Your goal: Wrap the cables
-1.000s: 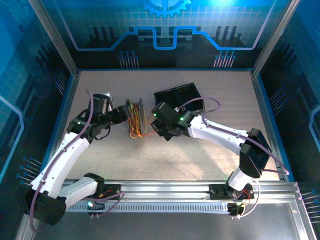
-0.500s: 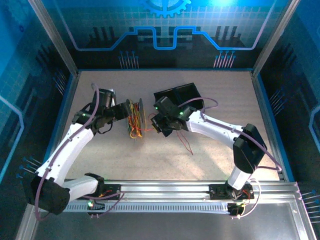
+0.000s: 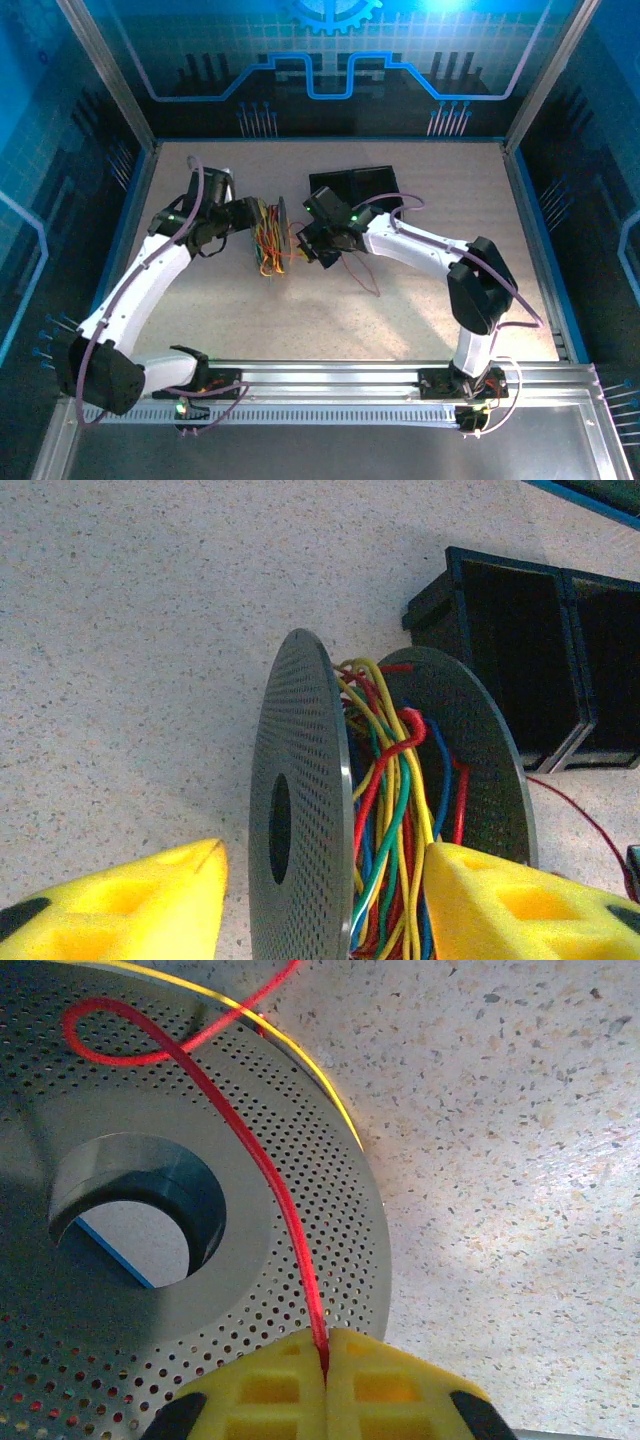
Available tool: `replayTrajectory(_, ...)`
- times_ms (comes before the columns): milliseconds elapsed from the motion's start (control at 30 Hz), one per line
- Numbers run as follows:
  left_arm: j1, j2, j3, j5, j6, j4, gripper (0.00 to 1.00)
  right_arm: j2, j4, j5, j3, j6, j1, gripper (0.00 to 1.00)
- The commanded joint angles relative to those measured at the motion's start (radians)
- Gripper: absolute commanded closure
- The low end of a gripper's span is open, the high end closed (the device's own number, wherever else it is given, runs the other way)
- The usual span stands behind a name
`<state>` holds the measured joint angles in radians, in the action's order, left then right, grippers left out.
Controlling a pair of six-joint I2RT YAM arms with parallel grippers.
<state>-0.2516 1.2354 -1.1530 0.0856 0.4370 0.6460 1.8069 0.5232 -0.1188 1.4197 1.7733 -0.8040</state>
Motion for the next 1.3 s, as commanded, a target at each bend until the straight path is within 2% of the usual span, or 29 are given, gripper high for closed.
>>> replayTrajectory(0,0.009,0.032,-0.053,0.028,-0.057,0.033,0.48,0.014,0.021,-0.025,0.021,0.002,0.01,1.0)
replayTrajectory(200,0.009,0.073,-0.08,0.008,-0.073,0.047,0.5,0.014,0.023,-0.024,0.03,-0.004,0.01,1.0)
replayTrajectory(367,0.009,0.071,-0.063,-0.008,-0.076,0.047,0.48,0.018,0.031,-0.022,0.034,-0.01,0.01,1.0)
replayTrajectory(633,0.009,0.1,-0.066,-0.003,-0.09,0.062,0.56,0.023,0.041,-0.022,0.041,-0.015,0.01,1.0)
replayTrajectory(1267,0.008,0.124,-0.045,-0.009,-0.093,0.051,0.6,0.037,0.056,-0.028,0.051,-0.022,0.011,1.0)
